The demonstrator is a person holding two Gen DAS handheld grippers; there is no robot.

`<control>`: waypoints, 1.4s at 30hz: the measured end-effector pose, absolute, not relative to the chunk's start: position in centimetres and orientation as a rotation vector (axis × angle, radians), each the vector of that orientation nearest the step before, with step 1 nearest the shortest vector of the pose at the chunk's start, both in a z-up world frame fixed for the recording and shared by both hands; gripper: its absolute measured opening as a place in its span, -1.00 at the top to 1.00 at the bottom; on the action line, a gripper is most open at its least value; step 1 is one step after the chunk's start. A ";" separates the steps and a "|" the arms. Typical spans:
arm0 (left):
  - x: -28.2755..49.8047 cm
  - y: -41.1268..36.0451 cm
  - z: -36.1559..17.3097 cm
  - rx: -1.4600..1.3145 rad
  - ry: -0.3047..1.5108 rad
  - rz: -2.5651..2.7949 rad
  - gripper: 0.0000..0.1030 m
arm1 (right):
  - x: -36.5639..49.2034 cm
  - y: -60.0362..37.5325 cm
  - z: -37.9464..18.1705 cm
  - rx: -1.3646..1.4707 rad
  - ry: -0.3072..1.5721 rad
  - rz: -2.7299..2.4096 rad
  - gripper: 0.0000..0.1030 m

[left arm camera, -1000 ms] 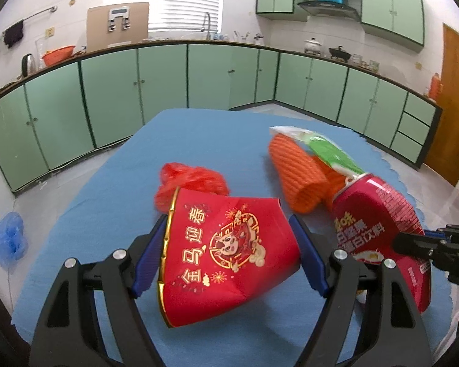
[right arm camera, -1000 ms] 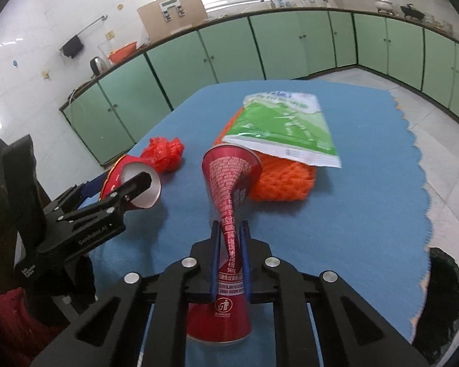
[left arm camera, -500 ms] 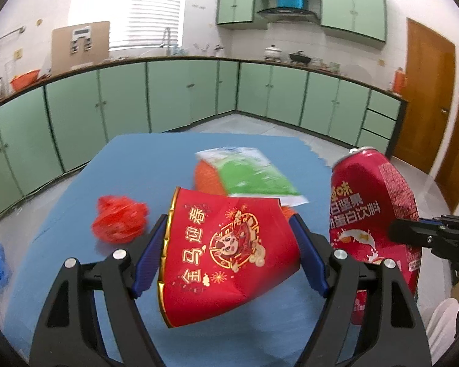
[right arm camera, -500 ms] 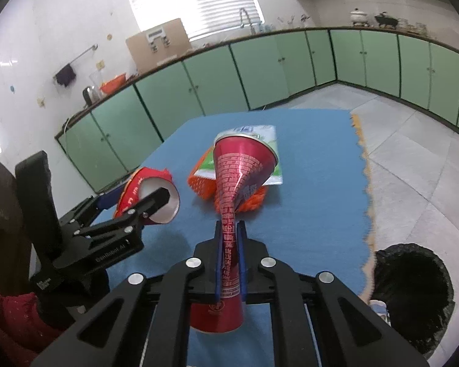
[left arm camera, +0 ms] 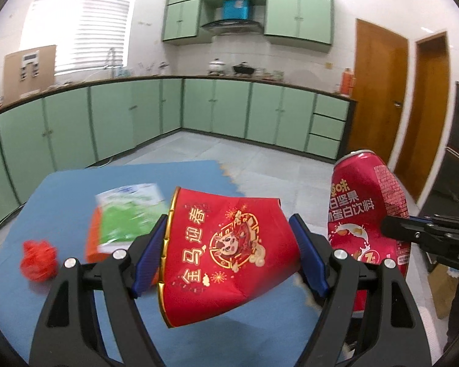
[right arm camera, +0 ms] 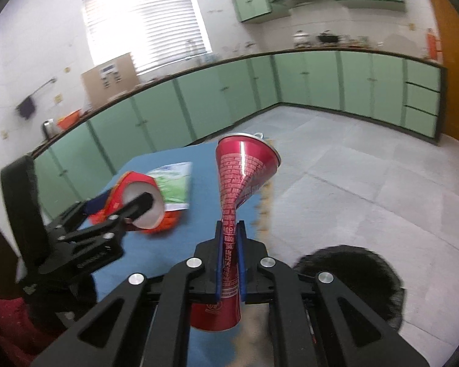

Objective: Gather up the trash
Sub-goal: 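Carry the box and can over the black bin and open both grippers, then move both grippers back toward the remaining trash on the table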

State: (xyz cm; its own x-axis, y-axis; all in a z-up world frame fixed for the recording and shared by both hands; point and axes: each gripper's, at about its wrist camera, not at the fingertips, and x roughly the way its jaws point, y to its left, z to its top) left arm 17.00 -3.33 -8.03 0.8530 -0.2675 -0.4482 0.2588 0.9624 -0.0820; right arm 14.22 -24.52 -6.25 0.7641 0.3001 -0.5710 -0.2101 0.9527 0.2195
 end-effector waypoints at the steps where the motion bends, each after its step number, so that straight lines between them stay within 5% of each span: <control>1: 17.0 -4.4 -8.0 -0.016 0.469 -0.298 -0.46 | 14.0 -25.6 -6.3 0.149 0.641 0.253 0.85; 15: 18.3 -15.7 -9.3 0.024 0.472 -0.486 -0.46 | 13.2 -34.6 -10.8 0.200 0.687 0.031 0.86; 26: 21.5 -21.8 -15.4 0.068 0.664 -0.601 -0.52 | 14.8 -39.0 -17.3 0.236 0.847 -0.045 0.83; 35: 21.7 -21.9 -15.6 0.052 0.688 -0.630 -0.67 | 14.2 -40.1 -18.0 0.261 0.865 -0.088 0.30; 42: 20.9 -19.2 -12.9 0.022 0.607 -0.569 -0.69 | 13.7 -38.4 -14.4 0.223 0.774 -0.091 -0.31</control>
